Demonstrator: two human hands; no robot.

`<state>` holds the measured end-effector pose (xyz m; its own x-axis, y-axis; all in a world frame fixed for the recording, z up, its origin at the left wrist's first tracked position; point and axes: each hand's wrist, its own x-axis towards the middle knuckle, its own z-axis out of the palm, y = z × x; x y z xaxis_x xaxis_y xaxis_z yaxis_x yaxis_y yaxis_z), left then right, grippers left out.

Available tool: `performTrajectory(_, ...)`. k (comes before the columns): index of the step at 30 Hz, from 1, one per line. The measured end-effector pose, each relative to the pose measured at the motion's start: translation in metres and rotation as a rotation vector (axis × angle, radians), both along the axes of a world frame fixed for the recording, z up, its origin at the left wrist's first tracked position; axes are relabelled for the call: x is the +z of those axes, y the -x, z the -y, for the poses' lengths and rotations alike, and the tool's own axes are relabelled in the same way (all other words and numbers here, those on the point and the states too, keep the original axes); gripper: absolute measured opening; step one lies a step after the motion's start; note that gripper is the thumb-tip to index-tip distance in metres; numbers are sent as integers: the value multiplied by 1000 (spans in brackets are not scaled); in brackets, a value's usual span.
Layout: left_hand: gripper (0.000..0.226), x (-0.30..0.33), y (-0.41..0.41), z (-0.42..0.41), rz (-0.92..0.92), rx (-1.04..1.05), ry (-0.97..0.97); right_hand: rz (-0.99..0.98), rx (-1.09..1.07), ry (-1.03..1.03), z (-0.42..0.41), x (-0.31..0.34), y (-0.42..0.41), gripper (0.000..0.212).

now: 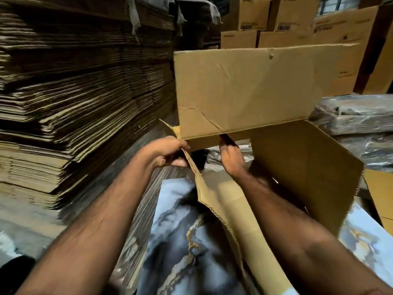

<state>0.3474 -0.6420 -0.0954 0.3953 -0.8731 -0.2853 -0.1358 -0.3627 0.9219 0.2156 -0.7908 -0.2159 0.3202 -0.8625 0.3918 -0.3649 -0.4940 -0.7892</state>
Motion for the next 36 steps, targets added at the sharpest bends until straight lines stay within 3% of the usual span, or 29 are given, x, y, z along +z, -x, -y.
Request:
performTrajectory(2,19,15,7,-4,-7,-6,-21,-254,70,238,14,-17,-10,55)
performTrajectory(4,27,30,16,-9,10,-32,-33,-474,74,319,19,-21,-24,66)
performTrajectory(6,29,43,20,-16,53,-57,-40,-696,87,309,22,-18,-35,68)
performTrajectory(8,32,57,22,-23,126,-61,-46,-772,114,115,33,-13,-38,71)
performTrajectory(10,37,64,18,-28,229,-23,-12,-671,129,-55,43,-5,-39,78)
performTrajectory(13,37,64,7,-28,302,111,74,-382,230,14,28,10,-42,68)
performTrajectory(15,36,52,-6,-18,189,165,57,-122,288,1,8,17,-44,50)
performTrajectory(18,35,25,-20,-1,-9,208,7,208,293,-245,-13,21,-43,46)
performTrajectory(21,33,-4,-24,17,-169,270,61,290,248,-336,-8,18,-24,46)
performTrajectory(24,35,-30,-15,30,-302,276,136,199,148,-311,5,13,12,29)
performTrajectory(27,31,-57,-5,41,-429,282,229,459,-72,-506,5,5,45,21)
performTrajectory(31,26,-89,9,53,-589,303,321,913,-89,-716,-15,2,78,44)
performTrajectory(34,27,-111,24,56,-645,272,343,1016,-58,-840,-21,-6,98,89)
performTrajectory(36,27,-128,34,54,-685,235,343,1032,-66,-861,-24,-5,112,103)
